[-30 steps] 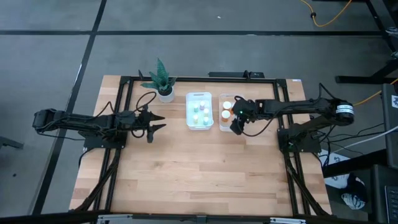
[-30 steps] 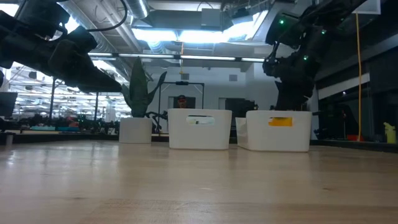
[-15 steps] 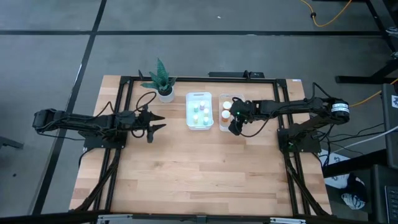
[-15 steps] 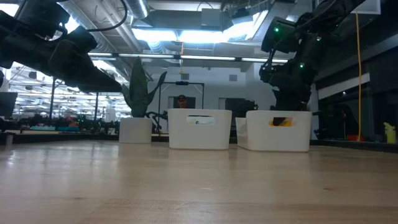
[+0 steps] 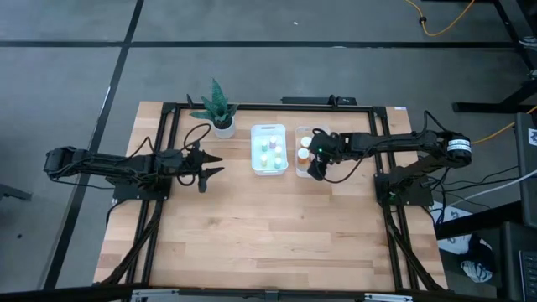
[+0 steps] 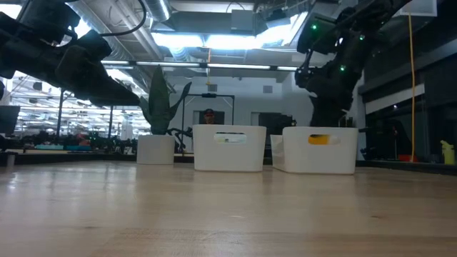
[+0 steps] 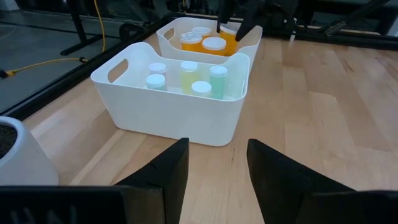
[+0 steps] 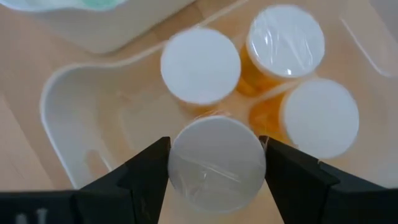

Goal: Pick and place medicine bottles into bin by pill shape (circle, oval)
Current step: Put the orange pill bottle into the right white bin, then return to Home Position

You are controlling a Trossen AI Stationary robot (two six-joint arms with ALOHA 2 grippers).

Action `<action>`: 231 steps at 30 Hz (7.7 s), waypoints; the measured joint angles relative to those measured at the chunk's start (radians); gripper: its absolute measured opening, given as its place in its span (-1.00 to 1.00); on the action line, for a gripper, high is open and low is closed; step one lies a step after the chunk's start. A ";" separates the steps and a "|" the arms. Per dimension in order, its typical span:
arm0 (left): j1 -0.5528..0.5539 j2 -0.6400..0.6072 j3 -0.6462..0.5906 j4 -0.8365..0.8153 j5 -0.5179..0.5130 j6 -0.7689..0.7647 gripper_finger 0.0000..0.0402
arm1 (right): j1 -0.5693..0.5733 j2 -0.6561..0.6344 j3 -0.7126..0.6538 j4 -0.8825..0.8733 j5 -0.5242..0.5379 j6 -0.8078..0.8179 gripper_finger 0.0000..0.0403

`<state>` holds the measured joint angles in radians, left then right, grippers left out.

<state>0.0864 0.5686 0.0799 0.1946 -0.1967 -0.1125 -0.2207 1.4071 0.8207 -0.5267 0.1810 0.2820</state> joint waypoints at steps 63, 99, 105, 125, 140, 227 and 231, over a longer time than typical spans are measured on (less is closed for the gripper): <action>0.000 0.000 0.000 0.000 0.000 0.000 -0.23 | -0.003 0.000 0.315 0.119 0.009 -0.052 0.64; 0.000 0.000 0.000 0.000 0.000 0.000 -0.23 | -0.004 0.000 0.315 0.132 0.006 0.005 0.64; 0.000 0.000 0.000 0.000 0.000 0.000 -0.23 | 0.012 -0.040 0.310 0.050 -0.010 -0.079 0.64; 0.000 0.000 0.000 0.000 0.000 0.000 -0.23 | 0.173 -0.710 -0.175 0.193 0.113 -0.020 0.64; 0.000 0.000 0.000 0.000 0.000 0.000 -0.23 | 0.173 -0.856 -0.564 0.554 0.027 -0.043 0.64; 0.000 0.000 0.000 0.000 0.000 0.000 -0.23 | 0.173 -1.401 -0.813 0.551 -0.175 -0.212 0.64; 0.000 0.000 0.000 0.000 0.000 0.000 -0.23 | 0.173 -1.401 -0.813 0.551 -0.175 -0.212 0.64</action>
<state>0.0864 0.5682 0.0799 0.1947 -0.1967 -0.1123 -0.0480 0.0063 0.0074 0.0246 0.0063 0.0704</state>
